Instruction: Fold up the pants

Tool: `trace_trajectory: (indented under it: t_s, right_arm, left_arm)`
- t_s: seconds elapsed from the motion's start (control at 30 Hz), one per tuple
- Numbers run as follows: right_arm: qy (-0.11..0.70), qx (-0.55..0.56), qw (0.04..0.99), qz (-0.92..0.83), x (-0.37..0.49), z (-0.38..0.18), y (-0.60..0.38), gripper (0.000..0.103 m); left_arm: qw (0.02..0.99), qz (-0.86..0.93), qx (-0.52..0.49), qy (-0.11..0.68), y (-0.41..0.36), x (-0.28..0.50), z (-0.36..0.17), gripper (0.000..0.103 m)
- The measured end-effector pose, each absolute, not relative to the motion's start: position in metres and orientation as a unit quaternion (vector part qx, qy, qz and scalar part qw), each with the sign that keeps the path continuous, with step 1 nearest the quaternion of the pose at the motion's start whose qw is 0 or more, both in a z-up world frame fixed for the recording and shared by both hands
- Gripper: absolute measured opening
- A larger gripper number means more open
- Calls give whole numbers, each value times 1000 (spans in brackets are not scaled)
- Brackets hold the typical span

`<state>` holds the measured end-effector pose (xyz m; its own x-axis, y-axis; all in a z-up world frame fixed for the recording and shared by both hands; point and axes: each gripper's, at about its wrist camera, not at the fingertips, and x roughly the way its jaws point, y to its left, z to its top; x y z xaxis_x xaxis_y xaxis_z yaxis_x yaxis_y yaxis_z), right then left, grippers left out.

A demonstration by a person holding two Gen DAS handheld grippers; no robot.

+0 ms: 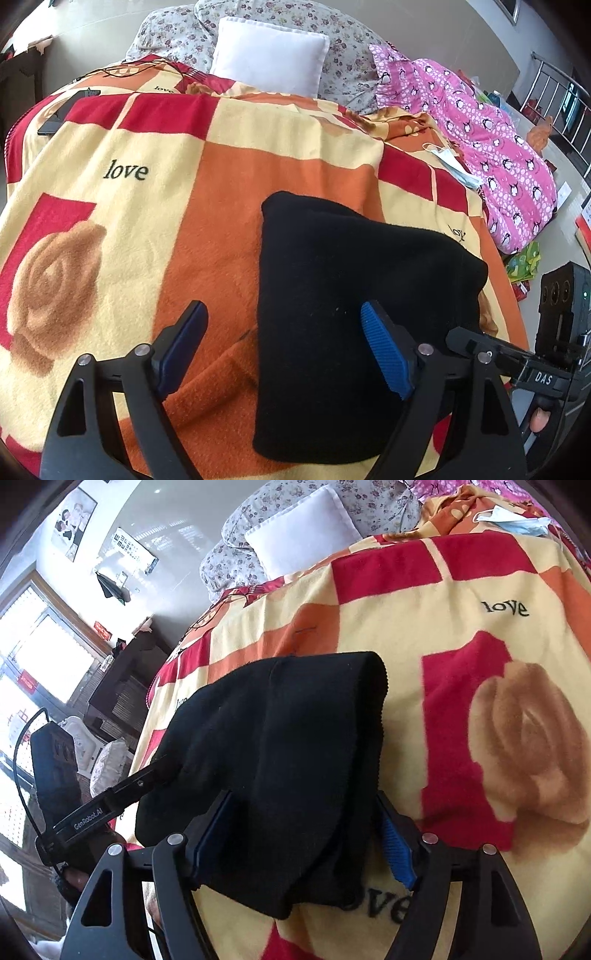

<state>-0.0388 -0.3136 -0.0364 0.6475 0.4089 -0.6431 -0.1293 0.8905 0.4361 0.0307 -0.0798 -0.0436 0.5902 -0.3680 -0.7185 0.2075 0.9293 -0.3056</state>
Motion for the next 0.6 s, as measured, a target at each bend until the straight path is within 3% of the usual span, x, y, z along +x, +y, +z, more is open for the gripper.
trace_trajectory:
  t_s: [0.6]
  right_arm:
    - [379,156,900,145,-35,-36,-303,84]
  left_arm:
    - [879,-168,-122,429,-85,42,-56,94]
